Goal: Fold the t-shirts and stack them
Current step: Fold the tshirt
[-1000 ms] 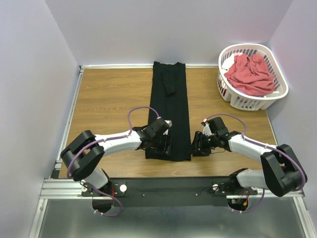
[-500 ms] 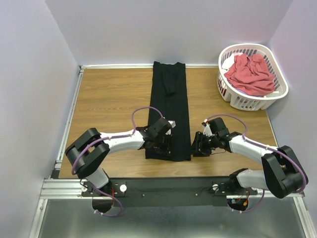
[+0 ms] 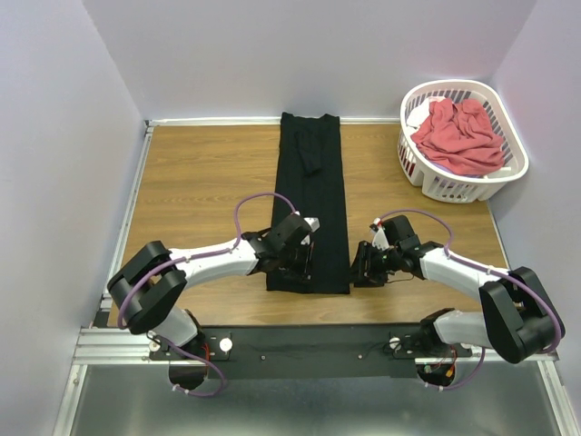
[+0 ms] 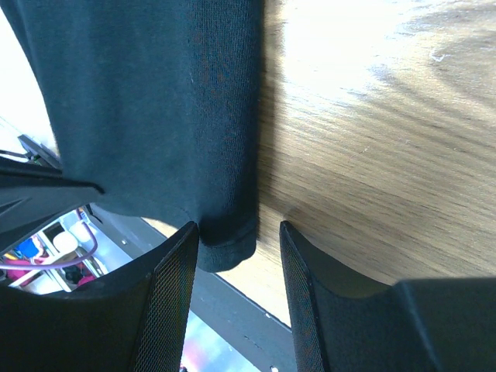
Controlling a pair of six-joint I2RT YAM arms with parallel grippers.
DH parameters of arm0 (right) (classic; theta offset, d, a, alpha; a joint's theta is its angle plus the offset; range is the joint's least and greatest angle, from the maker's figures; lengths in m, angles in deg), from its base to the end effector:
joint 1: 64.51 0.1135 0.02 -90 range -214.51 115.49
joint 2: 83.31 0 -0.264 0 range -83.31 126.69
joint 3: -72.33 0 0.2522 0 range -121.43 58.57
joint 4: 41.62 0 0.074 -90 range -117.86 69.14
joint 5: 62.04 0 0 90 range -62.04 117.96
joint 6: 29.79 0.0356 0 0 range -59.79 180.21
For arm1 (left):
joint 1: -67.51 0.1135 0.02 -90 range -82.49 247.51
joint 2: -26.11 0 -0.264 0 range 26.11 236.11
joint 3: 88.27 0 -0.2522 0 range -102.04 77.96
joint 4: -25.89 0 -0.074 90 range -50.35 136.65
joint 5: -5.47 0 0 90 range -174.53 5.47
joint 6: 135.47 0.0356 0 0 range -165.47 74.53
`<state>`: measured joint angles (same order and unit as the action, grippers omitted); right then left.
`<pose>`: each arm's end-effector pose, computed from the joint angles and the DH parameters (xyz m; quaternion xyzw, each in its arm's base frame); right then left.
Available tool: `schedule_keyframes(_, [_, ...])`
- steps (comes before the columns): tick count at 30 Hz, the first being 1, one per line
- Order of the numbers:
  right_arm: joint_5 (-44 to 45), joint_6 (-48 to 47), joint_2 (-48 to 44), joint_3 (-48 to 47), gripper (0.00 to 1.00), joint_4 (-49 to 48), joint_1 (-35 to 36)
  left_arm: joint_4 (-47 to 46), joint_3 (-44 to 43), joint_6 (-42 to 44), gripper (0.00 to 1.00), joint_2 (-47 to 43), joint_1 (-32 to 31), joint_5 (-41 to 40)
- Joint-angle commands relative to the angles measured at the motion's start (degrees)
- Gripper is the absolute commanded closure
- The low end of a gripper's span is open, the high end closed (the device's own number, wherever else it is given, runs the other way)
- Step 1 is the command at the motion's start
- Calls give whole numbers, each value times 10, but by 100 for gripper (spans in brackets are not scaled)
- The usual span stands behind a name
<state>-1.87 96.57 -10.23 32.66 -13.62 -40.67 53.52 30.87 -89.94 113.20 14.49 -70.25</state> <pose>0.1793 0.0986 0.1351 0.0389 0.9377 0.3354 0.0813 0.1715 -0.2424 0.1781 0.1088 0.9378 -0.3093 0.1141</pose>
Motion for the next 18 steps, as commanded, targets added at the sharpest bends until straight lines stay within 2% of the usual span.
schedule_keyframes(1, [33,-20,14,20,46,19,2,20,10,0,92,-17,-4,-13])
schedule_keyframes(12, [28,-18,6,24,46,21,2,13,26,8,92,2,-4,-7])
schedule_keyframes(18, [-15,-14,-11,11,46,27,2,27,28,9,92,5,-3,-29])
